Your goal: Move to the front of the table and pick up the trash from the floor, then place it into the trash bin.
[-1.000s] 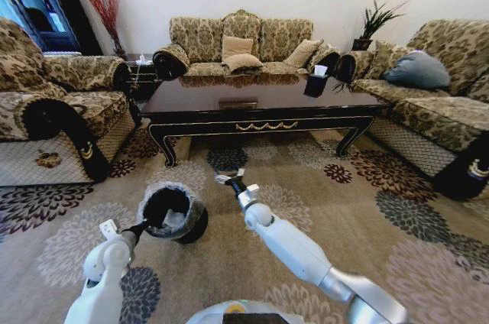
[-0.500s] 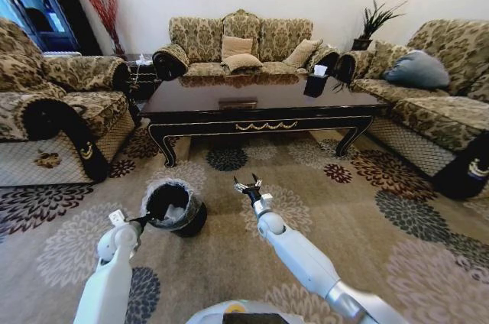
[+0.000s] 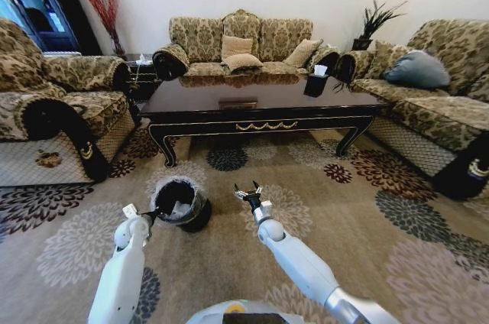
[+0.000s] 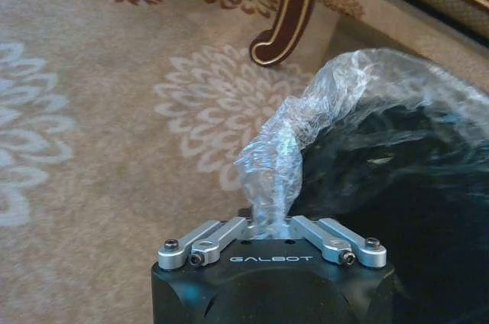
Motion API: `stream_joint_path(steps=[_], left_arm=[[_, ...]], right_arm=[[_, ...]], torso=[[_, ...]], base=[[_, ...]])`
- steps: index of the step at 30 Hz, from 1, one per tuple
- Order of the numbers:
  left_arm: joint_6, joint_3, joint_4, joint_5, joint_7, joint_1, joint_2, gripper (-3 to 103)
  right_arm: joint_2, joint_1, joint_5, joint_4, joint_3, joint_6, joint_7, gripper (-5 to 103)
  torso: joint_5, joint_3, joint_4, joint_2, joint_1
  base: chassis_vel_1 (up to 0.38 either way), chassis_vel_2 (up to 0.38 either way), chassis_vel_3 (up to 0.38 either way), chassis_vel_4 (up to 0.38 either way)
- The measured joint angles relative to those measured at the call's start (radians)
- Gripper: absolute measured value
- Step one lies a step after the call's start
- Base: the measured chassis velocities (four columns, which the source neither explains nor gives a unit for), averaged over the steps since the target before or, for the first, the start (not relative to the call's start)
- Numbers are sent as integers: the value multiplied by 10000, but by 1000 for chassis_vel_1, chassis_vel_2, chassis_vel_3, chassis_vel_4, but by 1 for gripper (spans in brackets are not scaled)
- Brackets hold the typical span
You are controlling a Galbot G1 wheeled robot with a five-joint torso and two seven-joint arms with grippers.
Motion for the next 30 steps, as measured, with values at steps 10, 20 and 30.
stream_joint_path(steps=[10, 20, 30], left_arm=[[-426, -210, -911, -165, 31, 428, 343, 45], [-513, -793, -3979, -71, -527, 1757, 1173, 83], [-3263, -890, -6096, 3148, 470, 5124, 893, 100]], right_arm=[[25, -286, -53, 137, 372, 63, -38, 100], [-97, -959, -55, 897, 1504, 254, -11, 100], [-1127, -2784, -480, 3353, 3495, 554, -326, 100]], torso=[[1, 0, 8, 0, -1], [3, 0, 4, 0, -1], [2, -1, 6, 1, -2]], base=[[0, 0, 0, 0], [0, 0, 0, 0], [0, 0, 0, 0]])
